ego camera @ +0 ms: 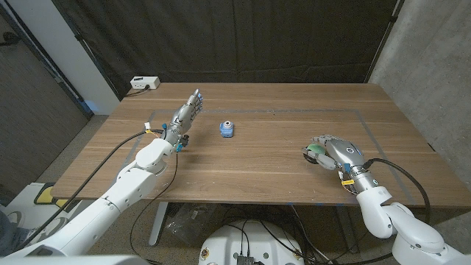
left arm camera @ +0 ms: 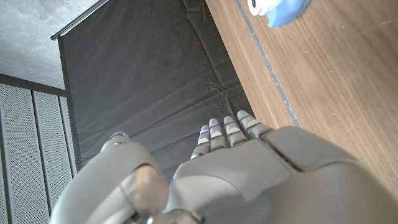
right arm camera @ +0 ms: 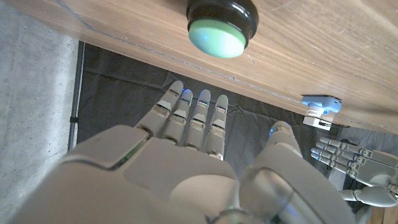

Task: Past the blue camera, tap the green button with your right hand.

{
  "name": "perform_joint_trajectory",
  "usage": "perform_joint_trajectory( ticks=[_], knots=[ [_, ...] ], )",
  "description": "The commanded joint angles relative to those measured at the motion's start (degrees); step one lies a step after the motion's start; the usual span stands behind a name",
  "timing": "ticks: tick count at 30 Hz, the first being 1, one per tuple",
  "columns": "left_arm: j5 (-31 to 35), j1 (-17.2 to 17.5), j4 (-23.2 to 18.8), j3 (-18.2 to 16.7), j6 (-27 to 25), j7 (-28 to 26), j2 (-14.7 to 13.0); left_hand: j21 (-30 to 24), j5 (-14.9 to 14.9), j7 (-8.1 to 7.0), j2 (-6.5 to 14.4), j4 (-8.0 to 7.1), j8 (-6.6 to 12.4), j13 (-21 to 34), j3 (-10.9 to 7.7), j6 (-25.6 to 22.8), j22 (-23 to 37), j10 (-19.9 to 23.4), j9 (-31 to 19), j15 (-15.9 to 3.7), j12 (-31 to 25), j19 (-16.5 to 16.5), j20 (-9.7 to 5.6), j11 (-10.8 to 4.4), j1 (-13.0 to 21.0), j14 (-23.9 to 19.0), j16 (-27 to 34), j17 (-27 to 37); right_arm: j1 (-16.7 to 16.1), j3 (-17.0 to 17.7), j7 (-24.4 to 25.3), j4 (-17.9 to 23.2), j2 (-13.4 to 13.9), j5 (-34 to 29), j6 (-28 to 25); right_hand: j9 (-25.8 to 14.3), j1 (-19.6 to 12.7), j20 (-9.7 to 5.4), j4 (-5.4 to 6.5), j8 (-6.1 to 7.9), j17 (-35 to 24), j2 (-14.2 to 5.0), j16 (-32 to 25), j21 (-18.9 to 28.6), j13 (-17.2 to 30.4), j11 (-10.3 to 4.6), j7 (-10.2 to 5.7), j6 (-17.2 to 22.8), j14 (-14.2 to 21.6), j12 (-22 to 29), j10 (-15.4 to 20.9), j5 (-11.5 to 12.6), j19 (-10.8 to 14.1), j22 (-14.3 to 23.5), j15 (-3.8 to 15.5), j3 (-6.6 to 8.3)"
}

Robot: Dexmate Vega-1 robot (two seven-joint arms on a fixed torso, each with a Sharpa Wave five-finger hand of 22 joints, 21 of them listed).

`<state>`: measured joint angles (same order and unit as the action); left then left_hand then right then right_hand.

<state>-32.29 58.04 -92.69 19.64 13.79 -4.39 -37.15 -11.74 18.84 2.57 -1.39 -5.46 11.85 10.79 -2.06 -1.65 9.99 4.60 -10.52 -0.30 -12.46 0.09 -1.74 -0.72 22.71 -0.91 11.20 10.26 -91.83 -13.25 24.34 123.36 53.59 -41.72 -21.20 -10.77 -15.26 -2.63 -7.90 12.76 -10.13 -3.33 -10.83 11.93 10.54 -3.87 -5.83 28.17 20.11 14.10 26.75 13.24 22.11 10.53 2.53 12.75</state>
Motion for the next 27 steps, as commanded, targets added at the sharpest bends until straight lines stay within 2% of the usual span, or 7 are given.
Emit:
perform_joint_trajectory(
  ticks=[1,27],
  knots=[
    [-0.4,0.2,-0.3,-0.4,0.1,0.5,-0.3,0.2,-0.2,0.28,0.0,-0.02,-0.11,0.1,0.43,-0.4,0.2,0.3,-0.2,-0.1,0.4,0.3,-1.79,-0.21,0.5,-0.5,-0.2,0.2,0.4,-1.4,-1.0,0.4,1.6,3.5,-5.3,-0.3,-0.7,-3.08,0.03,0.05,-0.2,-0.17,-0.3,0.3,0.1,-0.07,-0.08,0.9,0.7,0.4,1.0,-0.2,0.8,0.2,2.79,0.35],
    [-1.0,1.5,-1.0,-0.9,-0.4,0.2,-0.8,0.3,-0.2,0.2,0.2,-0.03,-0.21,0.1,0.72,-0.5,0.3,0.5,-0.2,-0.18,0.4,0.1,-1.35,-0.29,0.6,-0.5,-0.3,0.3,3.6,-6.1,0.3,-0.6,4.0,7.9,-6.6,-0.3,-0.6,-2.89,0.21,-0.2,-0.3,-0.1,-0.4,0.4,0.1,-0.55,-0.22,1.2,1.4,0.3,1.5,-0.7,1.3,0.2,2.72,0.28]
  ],
)
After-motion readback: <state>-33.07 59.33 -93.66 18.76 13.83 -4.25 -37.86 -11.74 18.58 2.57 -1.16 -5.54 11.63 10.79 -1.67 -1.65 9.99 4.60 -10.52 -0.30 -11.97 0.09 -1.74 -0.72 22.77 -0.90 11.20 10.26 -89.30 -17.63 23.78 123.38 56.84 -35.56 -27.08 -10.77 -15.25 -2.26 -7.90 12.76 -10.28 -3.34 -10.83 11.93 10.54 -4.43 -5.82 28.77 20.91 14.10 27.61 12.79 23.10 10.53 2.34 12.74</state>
